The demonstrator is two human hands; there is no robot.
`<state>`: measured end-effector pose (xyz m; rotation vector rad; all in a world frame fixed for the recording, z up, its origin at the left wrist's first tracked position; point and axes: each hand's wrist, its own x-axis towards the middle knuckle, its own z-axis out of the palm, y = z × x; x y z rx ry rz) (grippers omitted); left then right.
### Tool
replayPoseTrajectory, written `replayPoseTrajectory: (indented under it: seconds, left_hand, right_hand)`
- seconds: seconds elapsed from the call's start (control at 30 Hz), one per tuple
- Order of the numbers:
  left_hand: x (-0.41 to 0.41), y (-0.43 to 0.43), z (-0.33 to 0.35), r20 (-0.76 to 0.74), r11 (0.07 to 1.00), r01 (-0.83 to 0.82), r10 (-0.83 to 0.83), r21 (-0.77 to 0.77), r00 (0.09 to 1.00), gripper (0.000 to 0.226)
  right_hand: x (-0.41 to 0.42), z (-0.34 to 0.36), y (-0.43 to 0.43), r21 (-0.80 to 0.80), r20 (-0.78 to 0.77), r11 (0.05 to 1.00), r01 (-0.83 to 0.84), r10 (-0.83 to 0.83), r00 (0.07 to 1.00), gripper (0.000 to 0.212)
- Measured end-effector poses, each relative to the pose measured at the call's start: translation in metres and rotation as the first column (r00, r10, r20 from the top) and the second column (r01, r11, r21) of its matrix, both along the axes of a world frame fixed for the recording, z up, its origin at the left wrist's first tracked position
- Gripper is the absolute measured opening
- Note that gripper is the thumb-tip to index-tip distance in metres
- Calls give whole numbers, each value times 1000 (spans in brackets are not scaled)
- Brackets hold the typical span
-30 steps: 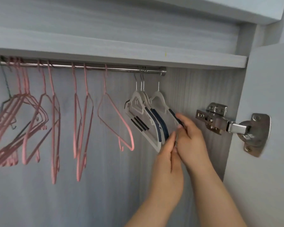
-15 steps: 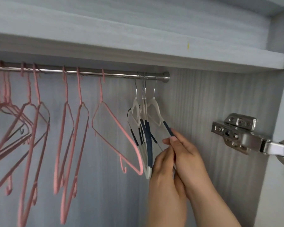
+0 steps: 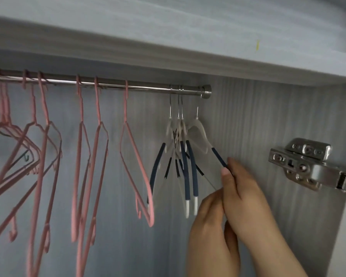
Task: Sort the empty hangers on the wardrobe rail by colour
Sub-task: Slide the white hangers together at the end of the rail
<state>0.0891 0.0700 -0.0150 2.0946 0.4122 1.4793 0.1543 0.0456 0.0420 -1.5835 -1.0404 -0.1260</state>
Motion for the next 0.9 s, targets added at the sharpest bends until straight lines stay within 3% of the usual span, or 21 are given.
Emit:
replayPoseTrajectory:
  seconds: [0.07, 0.13, 0.17, 0.23, 0.33, 0.4, 0.57, 0.77, 0.9]
  left_hand:
    - [-8, 5, -1, -12, 1000, -9, 9, -21, 1000, 38]
    - [-34, 6, 8, -106, 990, 87, -98, -108, 990, 16]
    - [-45, 2, 11, -156, 996, 58, -68, -64, 985, 10]
    - [-63, -3, 16, -45, 999, -21, 22, 29, 999, 19]
    - [-70, -5, 16, 134, 939, -285, 263, 191, 955, 34]
    - [-66, -1, 16, 89, 937, -271, 258, 220, 962, 47]
    - [-62, 9, 17, -44, 934, -304, 318, 187, 947, 48]
    - [-62, 15, 20, -70, 909, -354, 377, 222, 924, 57]
    - [-65, 21, 23, -113, 908, -359, 389, 218, 914, 63]
  right_hand:
    - [-12, 10, -9, 90, 221, 995, 52, -71, 973, 40]
    - [-26, 23, -13, 227, 295, 972, -55, -15, 956, 39]
    - [-31, 29, -13, 243, 274, 963, -115, 45, 961, 38]
    - [-36, 35, -5, 158, 216, 972, -175, 139, 967, 36]
    - [-42, 33, 14, -78, 88, 964, -254, 260, 962, 45]
    - [-45, 26, 25, -85, -51, 942, -324, 320, 946, 43]
    - [-44, 12, 40, 1, -387, 899, -438, 404, 829, 47]
    - [-48, 12, 48, 40, -467, 850, -526, 481, 742, 44]
    - [-49, 13, 49, 115, -378, 855, -505, 508, 774, 19]
